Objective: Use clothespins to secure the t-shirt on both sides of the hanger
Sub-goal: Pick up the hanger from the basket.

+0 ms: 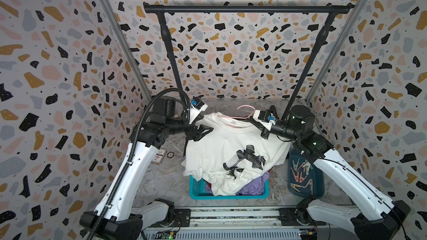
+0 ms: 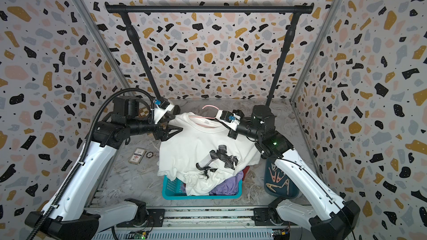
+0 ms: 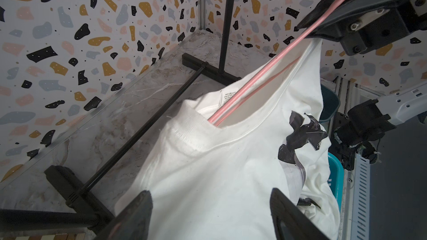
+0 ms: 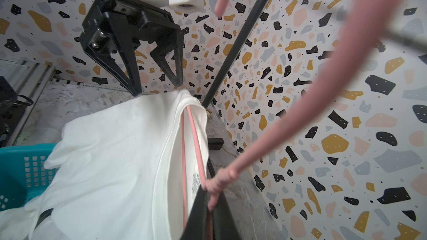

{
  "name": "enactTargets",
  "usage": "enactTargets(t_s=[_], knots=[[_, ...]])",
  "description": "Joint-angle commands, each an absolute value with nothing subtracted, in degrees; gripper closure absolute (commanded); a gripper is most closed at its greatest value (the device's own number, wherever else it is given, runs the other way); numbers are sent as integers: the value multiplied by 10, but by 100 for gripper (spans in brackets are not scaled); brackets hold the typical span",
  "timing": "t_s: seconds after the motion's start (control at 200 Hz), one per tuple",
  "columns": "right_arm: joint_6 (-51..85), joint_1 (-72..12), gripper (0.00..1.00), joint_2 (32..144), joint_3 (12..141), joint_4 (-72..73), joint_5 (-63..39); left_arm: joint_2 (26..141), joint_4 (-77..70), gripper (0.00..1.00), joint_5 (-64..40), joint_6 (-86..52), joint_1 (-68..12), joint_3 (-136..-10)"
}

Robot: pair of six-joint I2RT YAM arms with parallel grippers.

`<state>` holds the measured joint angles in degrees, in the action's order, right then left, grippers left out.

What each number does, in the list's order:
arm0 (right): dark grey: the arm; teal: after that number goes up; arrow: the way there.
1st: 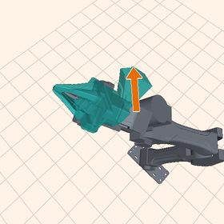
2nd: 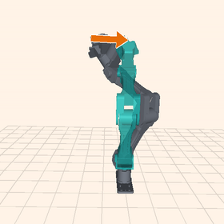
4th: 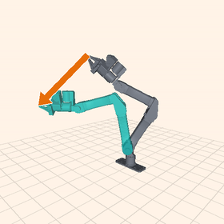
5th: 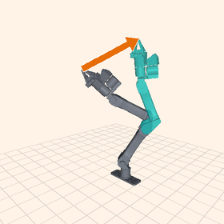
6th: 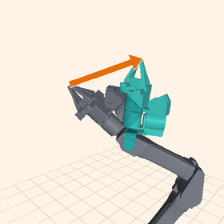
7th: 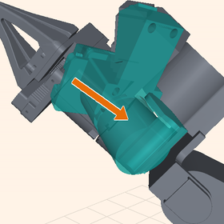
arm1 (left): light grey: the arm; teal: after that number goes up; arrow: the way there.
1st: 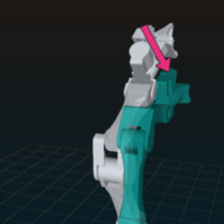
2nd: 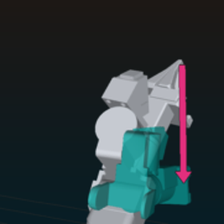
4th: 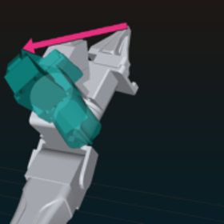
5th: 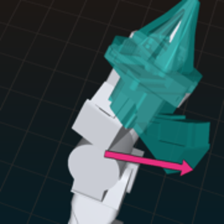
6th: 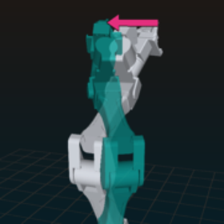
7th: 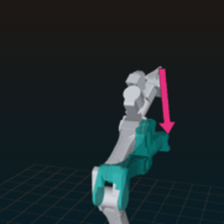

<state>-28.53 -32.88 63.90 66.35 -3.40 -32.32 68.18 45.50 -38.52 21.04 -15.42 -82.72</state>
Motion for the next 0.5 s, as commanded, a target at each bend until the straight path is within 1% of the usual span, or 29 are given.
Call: enactTargets(t_s=[0.0, 0.105, 0.245, 0.37, 0.496], knots=[[-274, -327, 100, 626, 662, 17, -357, 666, 432, 21, -394, 221, -146, -821], [-267, -322, 100, 625, 671, 14, -385, 665, 432, 21, -396, 222, -139, -823], [-275, -320, 100, 629, 689, -19, -397, 659, 405, 21, -412, 217, -125, -819], [-273, -317, 100, 628, 691, -29, -420, 679, 427, 21, -434, 238, -119, -836], [-272, -313, 100, 635, 710, -51, -446, 675, 413, 21, -444, 251, -118, -818]])
